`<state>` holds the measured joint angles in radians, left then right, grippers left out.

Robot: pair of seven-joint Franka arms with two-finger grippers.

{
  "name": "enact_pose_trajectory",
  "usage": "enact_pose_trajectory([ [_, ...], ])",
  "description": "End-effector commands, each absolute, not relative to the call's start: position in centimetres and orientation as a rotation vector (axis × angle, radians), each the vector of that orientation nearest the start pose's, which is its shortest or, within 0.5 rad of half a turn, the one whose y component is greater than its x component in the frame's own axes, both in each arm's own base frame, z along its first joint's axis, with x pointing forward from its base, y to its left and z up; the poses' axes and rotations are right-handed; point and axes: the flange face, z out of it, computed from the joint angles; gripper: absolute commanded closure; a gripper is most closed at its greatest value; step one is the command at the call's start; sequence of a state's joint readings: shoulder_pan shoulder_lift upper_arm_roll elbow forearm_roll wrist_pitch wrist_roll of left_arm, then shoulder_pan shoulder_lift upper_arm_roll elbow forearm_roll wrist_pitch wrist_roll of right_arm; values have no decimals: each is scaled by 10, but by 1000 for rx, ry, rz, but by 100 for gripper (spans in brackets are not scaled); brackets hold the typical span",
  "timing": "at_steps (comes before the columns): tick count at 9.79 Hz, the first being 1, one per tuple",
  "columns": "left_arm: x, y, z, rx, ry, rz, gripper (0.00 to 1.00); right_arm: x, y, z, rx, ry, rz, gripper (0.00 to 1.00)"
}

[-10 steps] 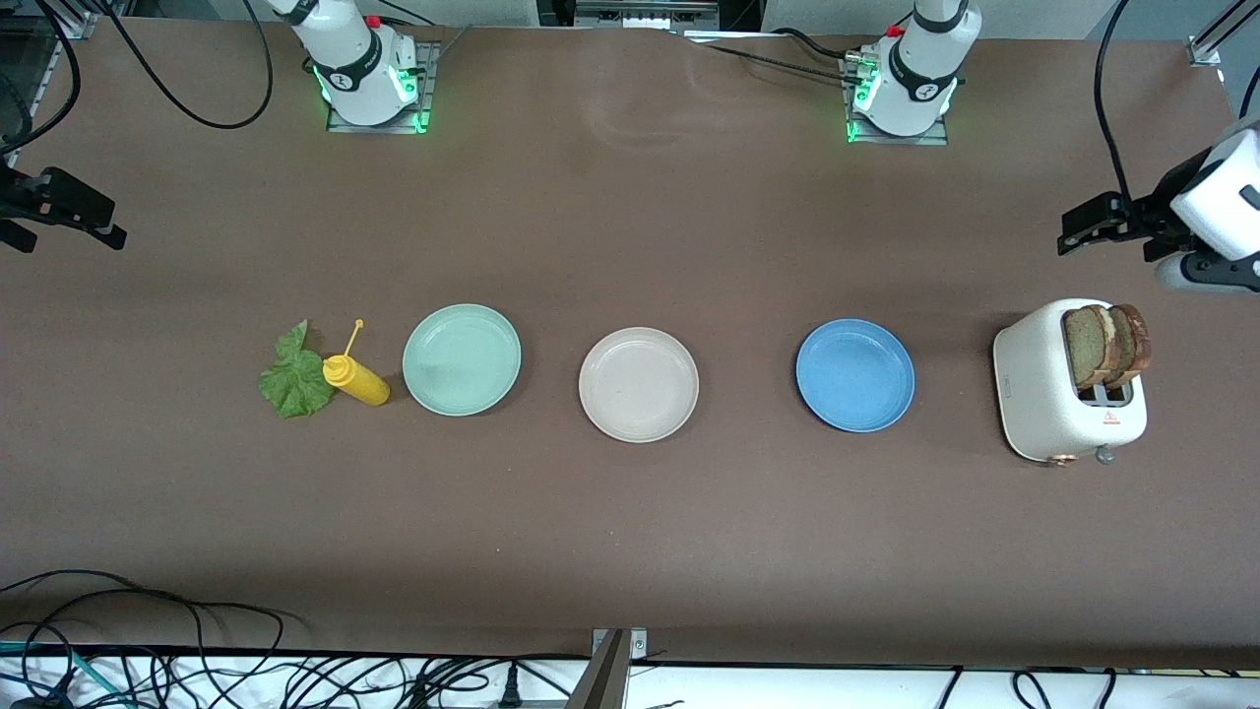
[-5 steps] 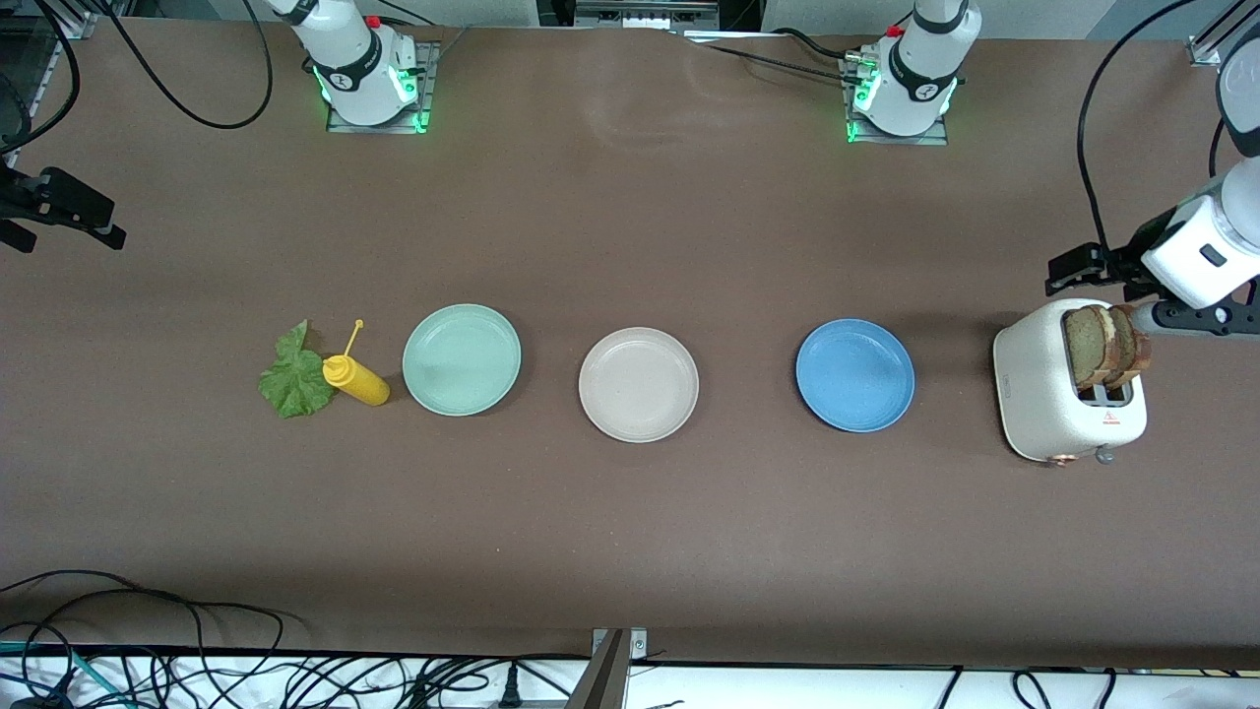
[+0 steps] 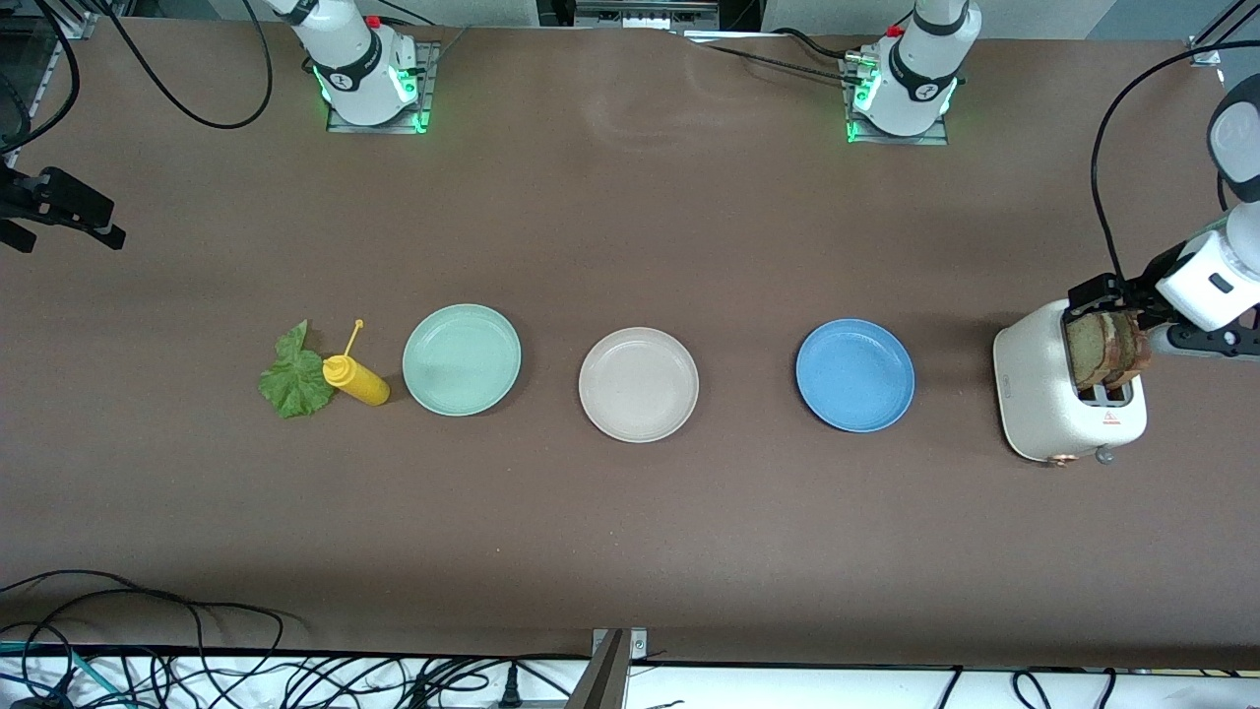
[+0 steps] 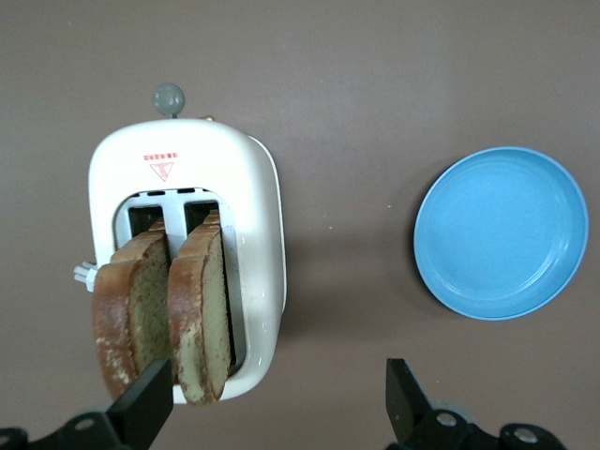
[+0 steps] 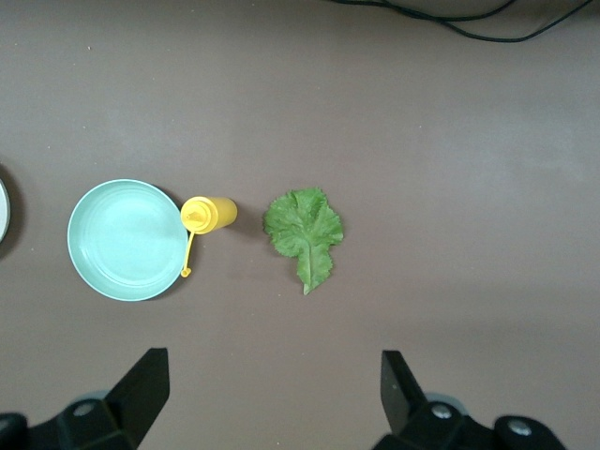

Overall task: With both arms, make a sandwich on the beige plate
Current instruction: 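Reach the left gripper down into the toaster and grasp a bread slice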

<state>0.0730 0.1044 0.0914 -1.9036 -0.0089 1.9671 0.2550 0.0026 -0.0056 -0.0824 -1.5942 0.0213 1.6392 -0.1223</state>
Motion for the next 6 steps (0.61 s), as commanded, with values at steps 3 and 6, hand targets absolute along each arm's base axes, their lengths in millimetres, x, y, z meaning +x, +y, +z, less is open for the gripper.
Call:
enact_pose_trajectory([
  [3, 563, 122, 405, -3131, 182, 2, 0, 556, -42, 630, -3134, -62, -78, 0],
  [6, 557, 121, 377, -3121, 182, -54, 0, 556, -42, 630, -3134, -62, -78, 0],
])
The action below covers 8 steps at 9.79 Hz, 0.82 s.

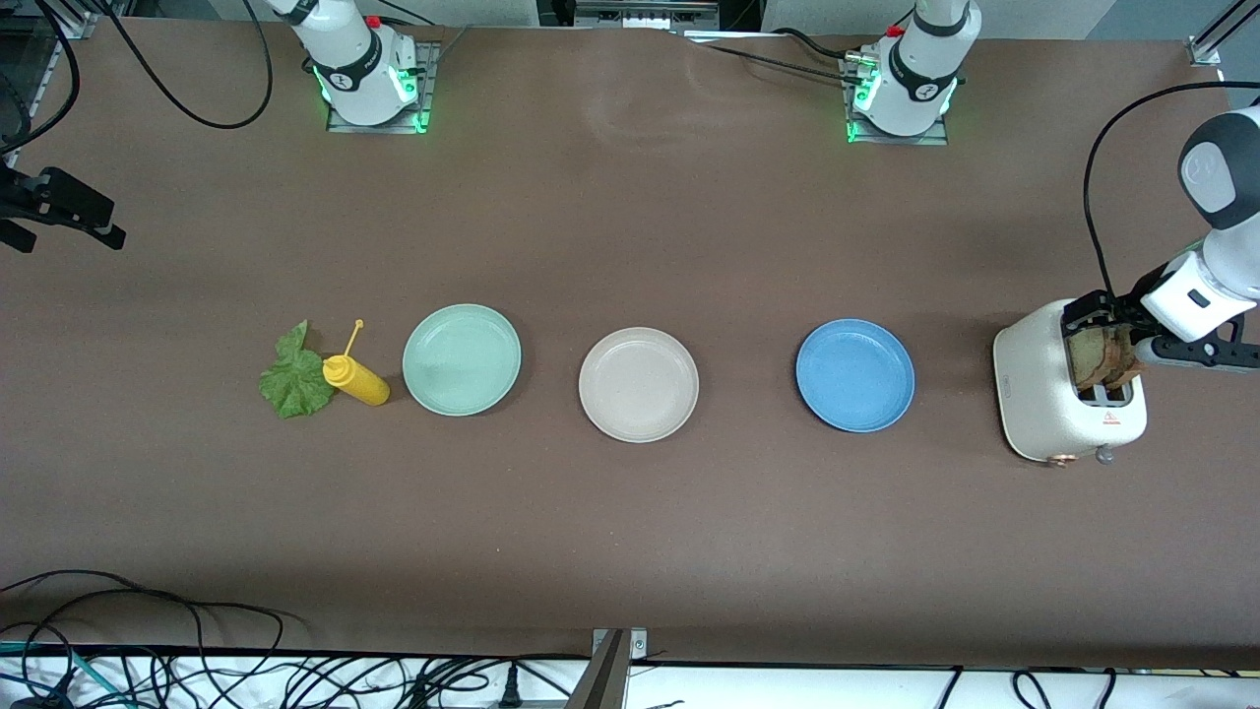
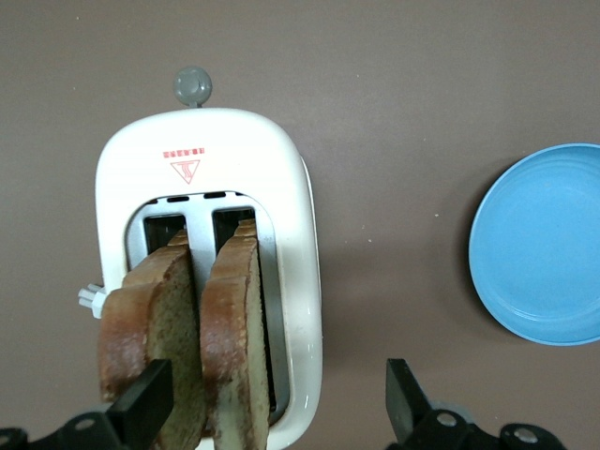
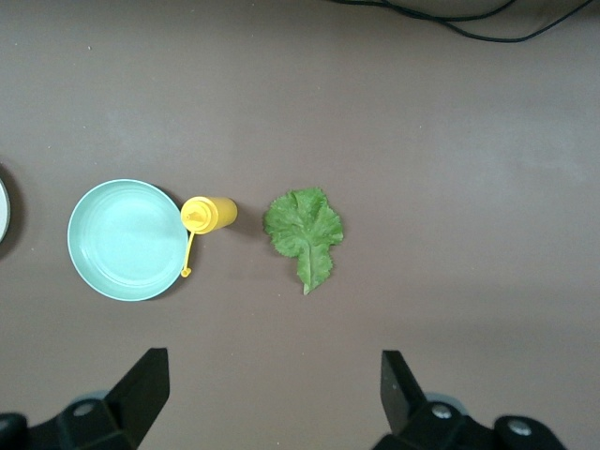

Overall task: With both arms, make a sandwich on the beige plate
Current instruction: 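Reach the left gripper down into the toaster and grasp a bread slice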

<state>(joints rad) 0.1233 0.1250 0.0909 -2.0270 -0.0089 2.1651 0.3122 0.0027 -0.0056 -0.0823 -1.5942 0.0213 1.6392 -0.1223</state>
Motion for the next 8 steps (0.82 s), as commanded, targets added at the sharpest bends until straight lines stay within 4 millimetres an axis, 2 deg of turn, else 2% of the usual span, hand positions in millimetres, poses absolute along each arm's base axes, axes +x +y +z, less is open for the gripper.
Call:
enact_pose_trajectory([
  [1, 555, 122, 371, -3119, 177, -68, 1, 556, -43, 629, -3134, -60, -76, 0],
  [2, 555, 123, 367, -3119, 187, -61, 22, 556, -42, 630, -3134, -62, -78, 0],
  [3, 553, 129, 363, -3116, 258, -41, 55, 556, -42, 629, -3133, -62, -76, 0],
  [4, 551, 137, 357, -3120, 269, -13, 83, 556, -42, 630, -3134, -62, -78, 0],
  [5, 550, 148, 354, -3124, 243, 1, 100, 556, -42, 630, -3134, -62, -78, 0],
  [6, 549, 159, 354, -3124, 223, 0, 100, 556, -42, 630, -3134, -62, -78, 0],
  [7, 549, 159, 354, -3122, 239, 0, 100, 556, -42, 629, -3132, -60, -76, 0],
  [8, 554, 160, 362, -3116, 268, -18, 100, 556, -43, 630, -3134, -60, -78, 0],
])
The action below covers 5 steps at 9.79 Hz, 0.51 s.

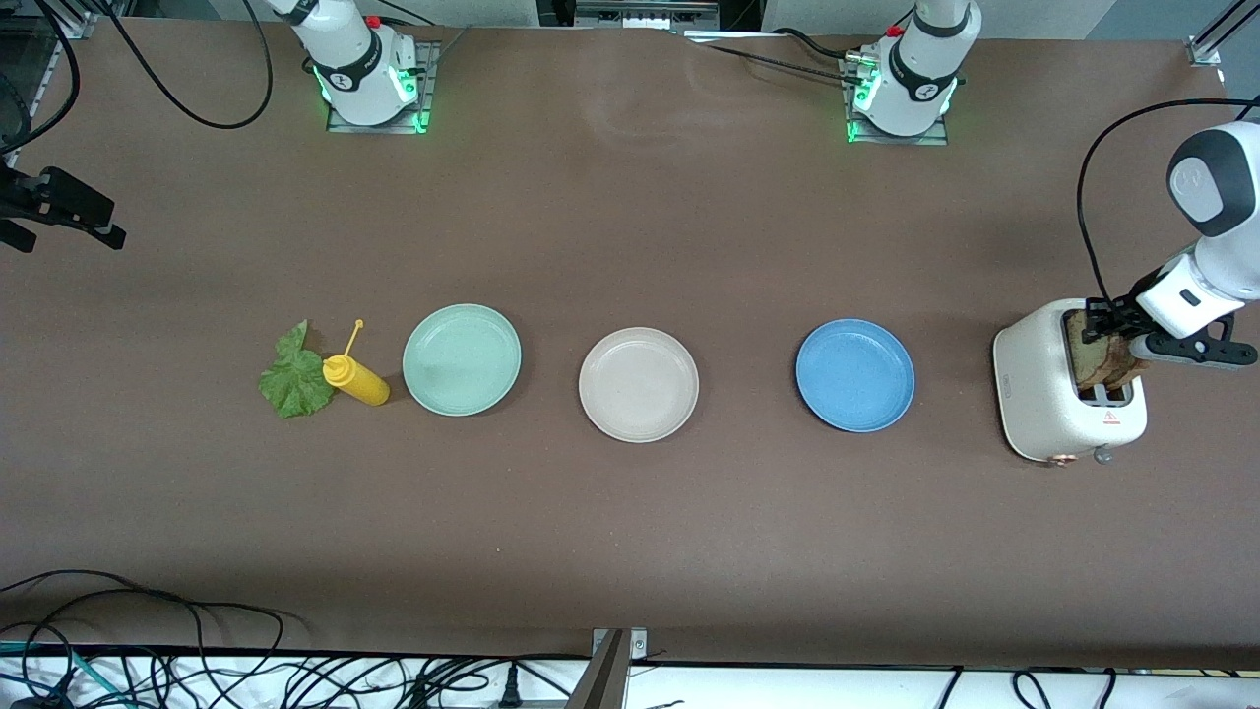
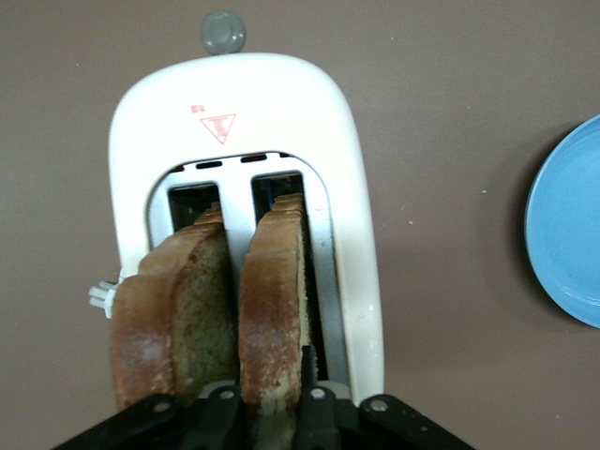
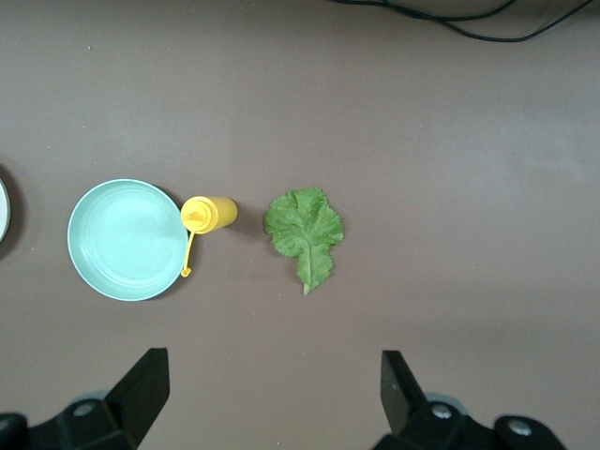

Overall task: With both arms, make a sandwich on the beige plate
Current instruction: 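Reach the left gripper down into the toaster and grasp a bread slice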

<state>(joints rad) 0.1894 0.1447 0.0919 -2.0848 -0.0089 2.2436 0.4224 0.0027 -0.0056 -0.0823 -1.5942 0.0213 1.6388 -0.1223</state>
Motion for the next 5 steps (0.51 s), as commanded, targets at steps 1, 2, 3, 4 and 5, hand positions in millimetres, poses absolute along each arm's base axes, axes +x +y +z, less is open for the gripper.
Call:
enact_pose_trajectory([
  [1, 558, 160, 372, -3117, 275, -9, 100, 556, -43, 630, -3134, -60, -78, 0],
  [2, 564, 159, 385, -3119, 278, 0, 100, 556, -43, 630, -3134, -57, -78, 0],
  [3, 571, 157, 403, -3119, 291, 2, 100, 556, -43, 629, -3134, -60, -76, 0],
  [4, 577, 153, 423, -3122, 306, 19, 100, 556, -43, 630, -3134, -60, -78, 0],
  [5, 585, 142, 434, -3133, 335, 62, 100, 556, -42, 629, -3133, -62, -76, 0],
])
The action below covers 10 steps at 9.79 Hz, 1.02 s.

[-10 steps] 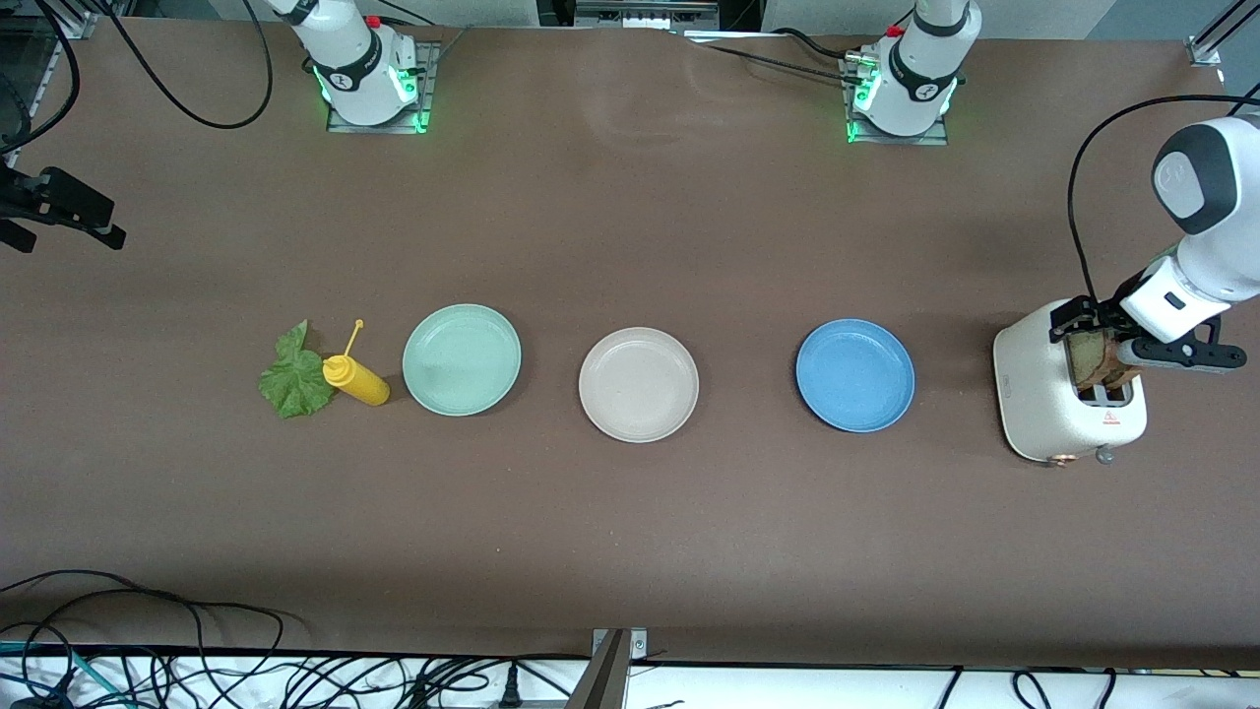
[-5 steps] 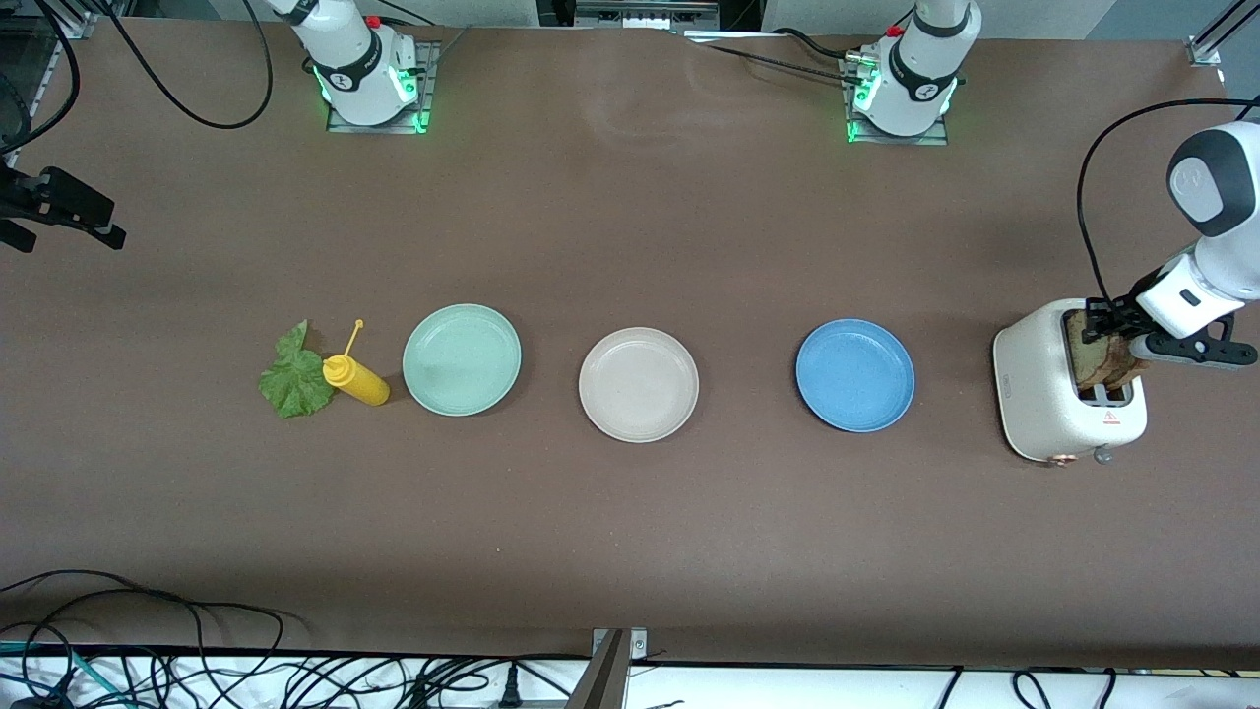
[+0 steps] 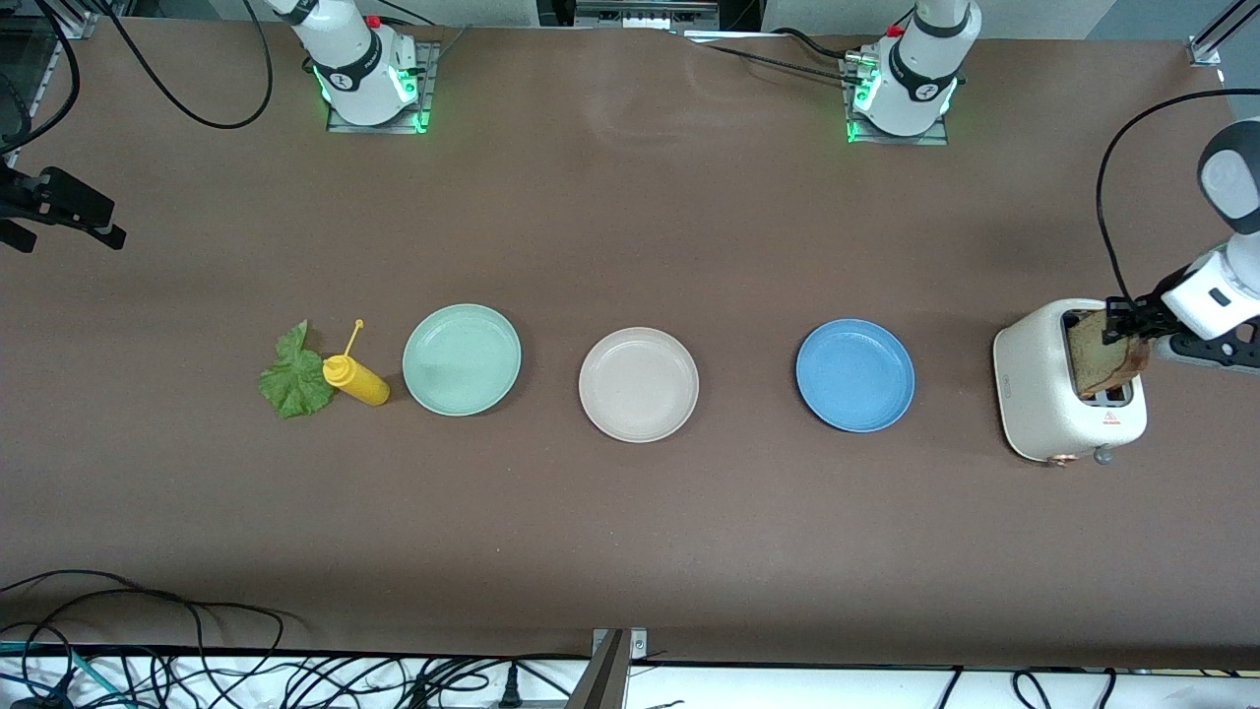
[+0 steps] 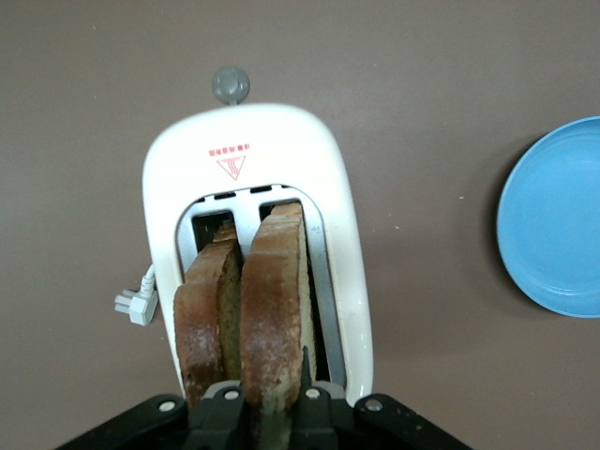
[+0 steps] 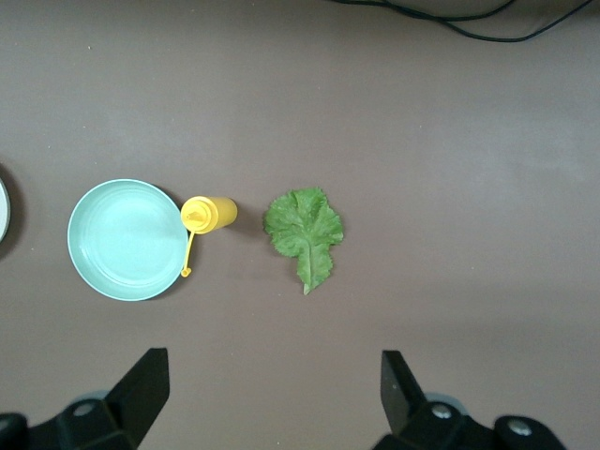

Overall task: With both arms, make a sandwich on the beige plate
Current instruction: 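Reach the left gripper down into the toaster and grasp a bread slice, then lift the bread slice out and lower it onto the beige plate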

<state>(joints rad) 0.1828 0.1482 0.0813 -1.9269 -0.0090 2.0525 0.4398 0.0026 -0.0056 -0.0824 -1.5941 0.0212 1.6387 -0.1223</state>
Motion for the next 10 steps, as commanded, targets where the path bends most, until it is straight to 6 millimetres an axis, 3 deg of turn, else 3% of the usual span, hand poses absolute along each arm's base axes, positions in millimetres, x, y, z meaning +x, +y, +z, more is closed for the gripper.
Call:
enact_pose_trajectory([
  [1, 593, 129, 452, -3149, 364, 93, 100, 556, -42, 630, -3134, -62, -78, 0],
  [3, 609, 73, 461, -3272, 433, 175, 100, 556, -42, 630, -3134, -62, -78, 0],
  [4, 610, 60, 453, -3343, 436, 223, 100, 556, -42, 630, -3134, -62, -78, 0],
  [7, 624, -22, 406, -3607, 377, 357, 100, 556, -42, 630, -3134, -62, -78, 0],
  [9, 629, -89, 376, -3757, 333, 479, 100, 556, -42, 629, -3135, -62, -76, 0],
  [10, 638, -117, 373, -3821, 320, 492, 100, 556, -42, 630, -3134, -62, -78, 0],
])
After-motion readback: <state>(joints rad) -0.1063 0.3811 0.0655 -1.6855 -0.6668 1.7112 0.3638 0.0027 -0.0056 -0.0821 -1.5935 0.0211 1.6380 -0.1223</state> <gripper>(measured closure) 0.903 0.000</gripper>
